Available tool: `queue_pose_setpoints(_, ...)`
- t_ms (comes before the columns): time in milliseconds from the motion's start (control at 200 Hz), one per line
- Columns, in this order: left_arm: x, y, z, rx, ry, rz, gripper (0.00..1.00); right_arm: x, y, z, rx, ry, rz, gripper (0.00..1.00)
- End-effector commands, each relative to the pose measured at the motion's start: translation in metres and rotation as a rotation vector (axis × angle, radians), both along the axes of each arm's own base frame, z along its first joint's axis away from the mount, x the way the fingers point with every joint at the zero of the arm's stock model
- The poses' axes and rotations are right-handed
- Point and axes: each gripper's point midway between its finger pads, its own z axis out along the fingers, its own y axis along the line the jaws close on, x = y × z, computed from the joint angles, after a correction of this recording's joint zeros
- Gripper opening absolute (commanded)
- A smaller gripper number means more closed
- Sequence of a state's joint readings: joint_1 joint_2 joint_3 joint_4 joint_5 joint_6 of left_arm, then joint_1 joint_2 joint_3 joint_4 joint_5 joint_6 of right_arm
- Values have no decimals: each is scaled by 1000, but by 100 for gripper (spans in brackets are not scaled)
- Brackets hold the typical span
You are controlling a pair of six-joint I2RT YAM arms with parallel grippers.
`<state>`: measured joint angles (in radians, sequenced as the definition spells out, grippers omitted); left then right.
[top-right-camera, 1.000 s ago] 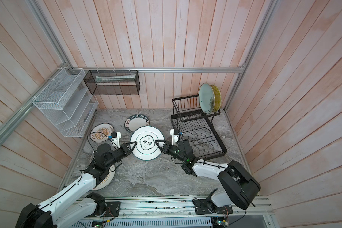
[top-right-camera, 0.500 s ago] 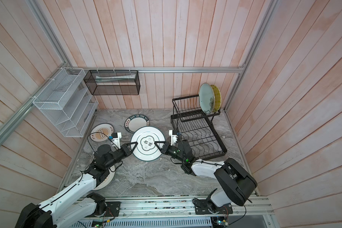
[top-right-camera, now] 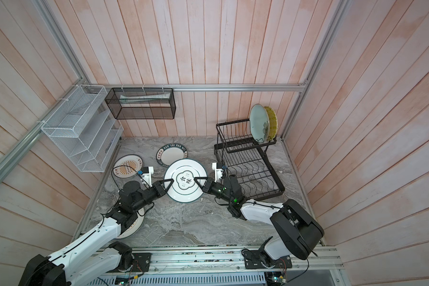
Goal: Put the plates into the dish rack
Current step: 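Tilt the white plate up on edge with the right gripper against the left gripper, then lift the upright white plate toward the rack with the right gripper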
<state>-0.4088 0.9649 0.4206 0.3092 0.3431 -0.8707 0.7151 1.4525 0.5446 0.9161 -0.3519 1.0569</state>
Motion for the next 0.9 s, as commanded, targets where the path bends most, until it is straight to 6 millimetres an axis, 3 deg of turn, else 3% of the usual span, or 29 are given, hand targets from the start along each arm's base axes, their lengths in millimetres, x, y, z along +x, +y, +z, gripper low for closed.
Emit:
queue_pose_setpoints(0, 1, -2, 12, 16, -32, -14, 21, 6, -5, 39, 44, -105, 0, 0)
queue_pose_setpoints(290, -1, 1, 11, 26, -30, 0, 29, 19, -24, 61, 29, -168, -56, 0)
queue_pose_setpoints(895, -4, 4, 11, 31, -26, 10, 33, 43, -81, 133, 12, -362, -225, 0)
